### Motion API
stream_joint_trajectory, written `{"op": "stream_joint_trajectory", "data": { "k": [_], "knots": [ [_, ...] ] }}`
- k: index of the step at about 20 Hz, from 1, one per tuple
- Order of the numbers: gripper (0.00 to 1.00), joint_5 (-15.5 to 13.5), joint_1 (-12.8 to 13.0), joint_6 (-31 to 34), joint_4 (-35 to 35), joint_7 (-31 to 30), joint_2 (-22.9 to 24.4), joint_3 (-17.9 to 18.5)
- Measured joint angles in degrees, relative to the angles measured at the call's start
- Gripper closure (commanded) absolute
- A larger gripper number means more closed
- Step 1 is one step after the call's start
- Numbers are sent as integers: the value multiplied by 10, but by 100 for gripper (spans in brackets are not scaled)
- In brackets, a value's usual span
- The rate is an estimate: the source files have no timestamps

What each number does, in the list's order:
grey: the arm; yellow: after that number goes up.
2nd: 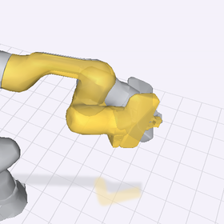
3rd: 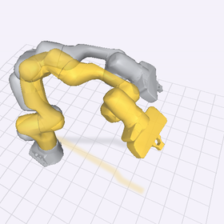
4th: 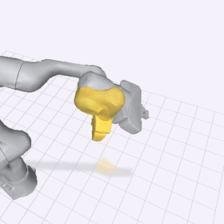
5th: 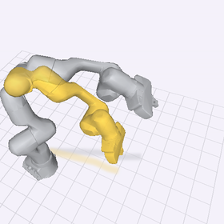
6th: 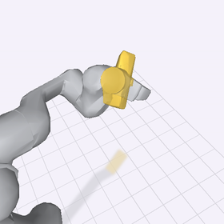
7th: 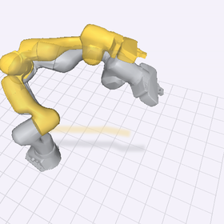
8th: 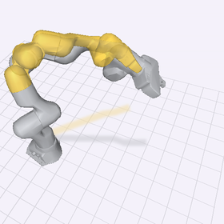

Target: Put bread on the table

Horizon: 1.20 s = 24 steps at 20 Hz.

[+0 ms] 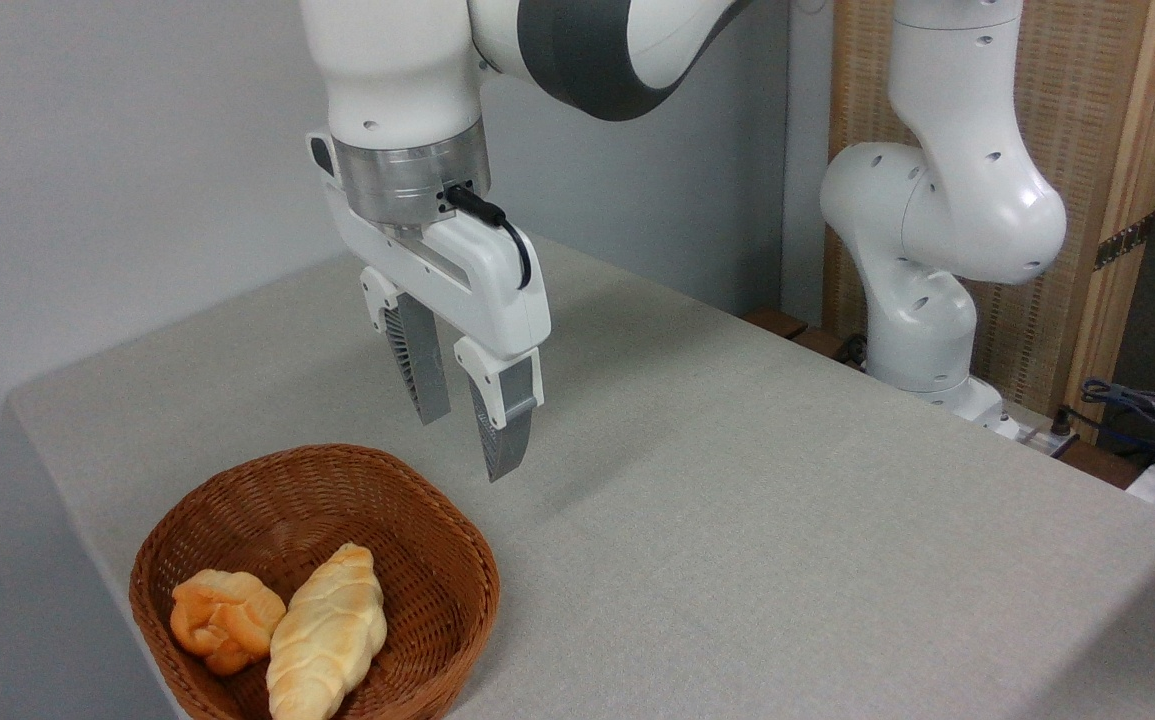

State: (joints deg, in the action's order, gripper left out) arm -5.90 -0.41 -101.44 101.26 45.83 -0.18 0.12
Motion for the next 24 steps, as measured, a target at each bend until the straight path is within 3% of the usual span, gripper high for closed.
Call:
{"op": "stream_joint_trajectory", "data": {
  "k": [13,19,24],
  "knots": [
    [0,0,-2,-13,0,0,0,3],
    [0,0,-2,-76,0,2,-2,2],
    [0,0,-2,-166,0,16,-22,-4]
  ]
}}
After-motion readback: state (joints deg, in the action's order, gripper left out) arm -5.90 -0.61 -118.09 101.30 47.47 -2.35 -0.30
